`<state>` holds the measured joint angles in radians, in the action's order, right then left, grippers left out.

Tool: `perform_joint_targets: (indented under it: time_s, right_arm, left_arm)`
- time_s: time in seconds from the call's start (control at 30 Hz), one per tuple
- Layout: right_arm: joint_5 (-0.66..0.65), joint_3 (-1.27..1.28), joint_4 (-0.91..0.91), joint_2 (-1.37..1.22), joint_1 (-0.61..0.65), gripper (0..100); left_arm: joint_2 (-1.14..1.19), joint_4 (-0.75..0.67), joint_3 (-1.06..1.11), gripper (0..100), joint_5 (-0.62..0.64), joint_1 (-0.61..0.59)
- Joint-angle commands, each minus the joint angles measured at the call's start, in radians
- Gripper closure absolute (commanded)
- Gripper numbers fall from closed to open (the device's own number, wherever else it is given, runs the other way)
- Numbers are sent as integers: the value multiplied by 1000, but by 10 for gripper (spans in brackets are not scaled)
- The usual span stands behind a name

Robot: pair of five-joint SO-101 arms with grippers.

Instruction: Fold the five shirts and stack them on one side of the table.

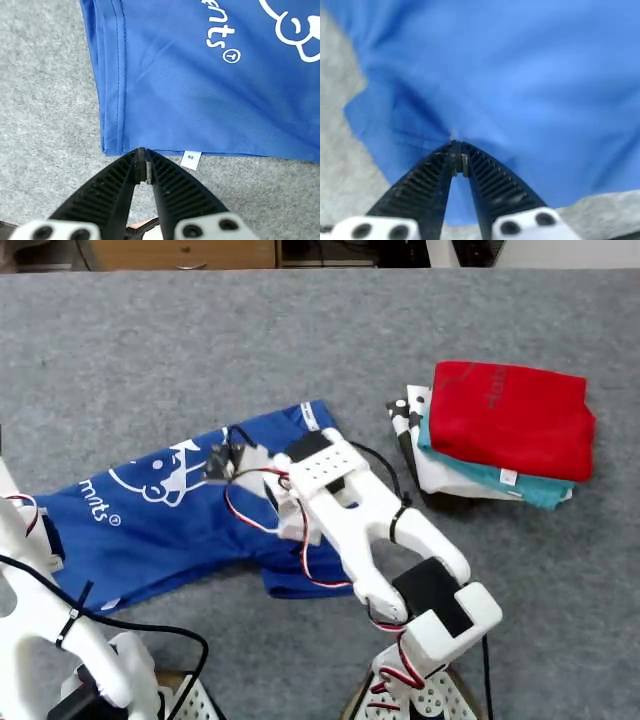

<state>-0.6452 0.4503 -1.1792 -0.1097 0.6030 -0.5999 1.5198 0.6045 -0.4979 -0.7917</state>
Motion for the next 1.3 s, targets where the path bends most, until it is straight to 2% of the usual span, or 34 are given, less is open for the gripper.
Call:
perform_joint_targets:
  time_s: [0.0,0.2,0.4,0.53,0.7,0.9,1.07,1.27]
  right_arm:
    - [-12,87,-5,116,22,997]
    - [-12,240,95,196,64,997]
    - [-12,260,178,96,56,997]
    - [-12,153,18,76,61,997]
    - [-12,-4,-173,208,65,997]
    - [-5,-56,-126,317,74,997]
    - [-5,-13,-48,171,130,997]
    - [-5,-2,-141,47,225,997]
  left_arm:
    - [-15,-11,-15,981,-9,12]
    - [-15,-40,-12,981,-9,12]
    - [-15,-34,-14,981,-9,12]
    - [-15,-32,-11,981,-9,12]
    - [-15,-31,-15,981,-9,9]
    - [-18,-31,-15,981,-9,9]
    - [-18,-31,-15,981,-9,12]
    - [-18,-31,-15,981,-18,6]
